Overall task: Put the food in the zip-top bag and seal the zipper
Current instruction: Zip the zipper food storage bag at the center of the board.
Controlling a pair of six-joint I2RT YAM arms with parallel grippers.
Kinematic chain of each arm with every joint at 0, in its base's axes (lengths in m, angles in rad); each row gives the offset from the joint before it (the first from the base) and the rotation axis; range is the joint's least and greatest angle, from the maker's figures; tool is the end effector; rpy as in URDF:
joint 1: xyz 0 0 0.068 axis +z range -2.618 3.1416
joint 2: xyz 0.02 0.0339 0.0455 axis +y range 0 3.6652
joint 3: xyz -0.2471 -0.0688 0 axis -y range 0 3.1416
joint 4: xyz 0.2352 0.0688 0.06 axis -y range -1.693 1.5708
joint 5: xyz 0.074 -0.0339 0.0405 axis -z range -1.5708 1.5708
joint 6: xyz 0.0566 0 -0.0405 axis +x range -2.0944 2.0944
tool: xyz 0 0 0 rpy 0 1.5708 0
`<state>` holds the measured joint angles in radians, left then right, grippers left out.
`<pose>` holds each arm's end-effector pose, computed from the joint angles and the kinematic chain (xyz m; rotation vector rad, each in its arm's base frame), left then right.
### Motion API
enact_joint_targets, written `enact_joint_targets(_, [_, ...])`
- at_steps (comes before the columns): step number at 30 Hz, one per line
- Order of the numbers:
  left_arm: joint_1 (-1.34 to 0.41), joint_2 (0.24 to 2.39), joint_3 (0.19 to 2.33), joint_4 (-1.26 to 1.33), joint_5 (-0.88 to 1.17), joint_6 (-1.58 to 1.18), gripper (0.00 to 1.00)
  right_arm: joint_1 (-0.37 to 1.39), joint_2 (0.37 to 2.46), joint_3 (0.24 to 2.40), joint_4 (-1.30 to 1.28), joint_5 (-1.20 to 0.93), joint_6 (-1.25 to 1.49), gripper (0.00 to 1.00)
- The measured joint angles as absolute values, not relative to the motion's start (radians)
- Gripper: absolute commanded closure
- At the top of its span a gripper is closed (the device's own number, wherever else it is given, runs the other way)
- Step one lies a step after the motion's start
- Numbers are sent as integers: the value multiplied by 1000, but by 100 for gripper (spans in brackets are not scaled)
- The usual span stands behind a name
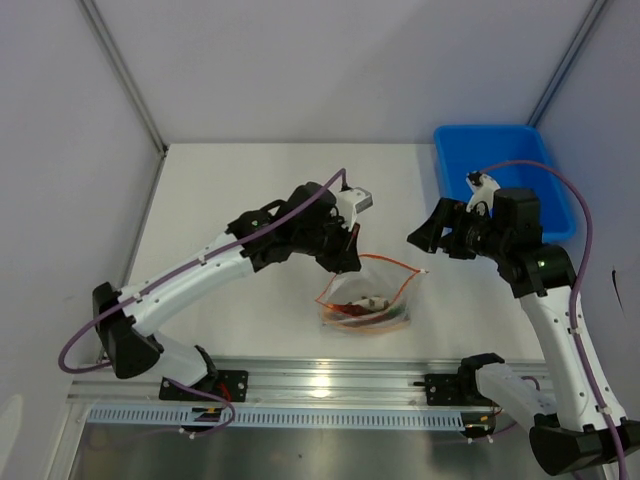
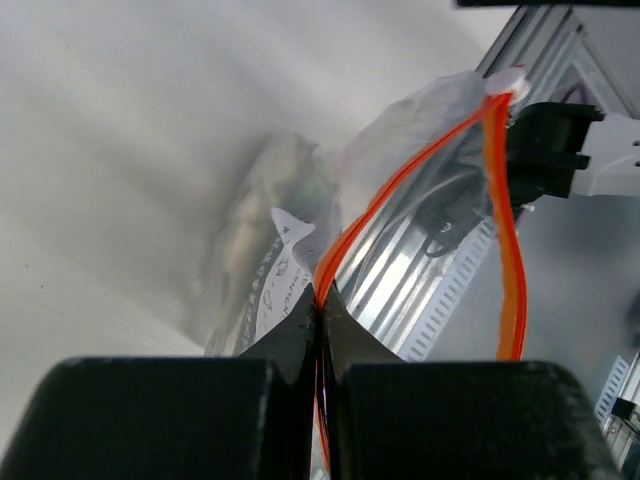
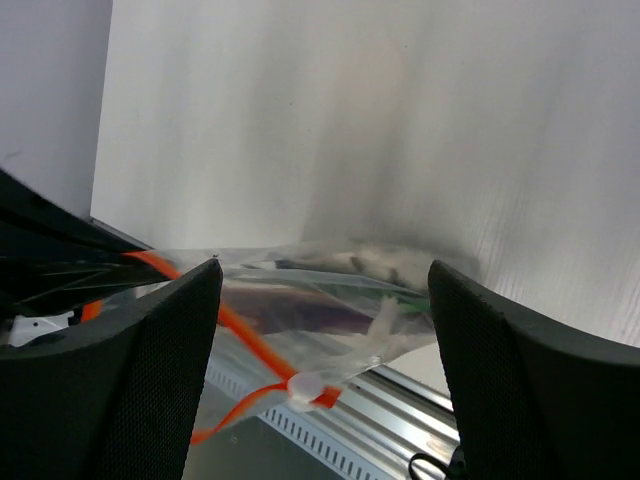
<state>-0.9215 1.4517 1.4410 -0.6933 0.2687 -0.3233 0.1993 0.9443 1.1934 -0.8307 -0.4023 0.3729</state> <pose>0.1842 -0.2675 0.3331 0.8602 2.2746 -0.9213 0.1854 0.0601 0.3605 -0.0500 2.1978 0.7600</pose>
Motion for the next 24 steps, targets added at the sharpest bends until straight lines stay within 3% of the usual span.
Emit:
enact_joint_targets(11, [-881,1426,1435,-693,295,-321,99,123,877,1040,-742,-537,273,19])
enact_joint_targets(18, [-834,1428,1404,-688,303,-314,100,34,894,987,-659,-648,273,32])
enact_joint_targets(24, [-786,1434,1390,-682,311,-325,99,33,904,979,-632,-664,329,35])
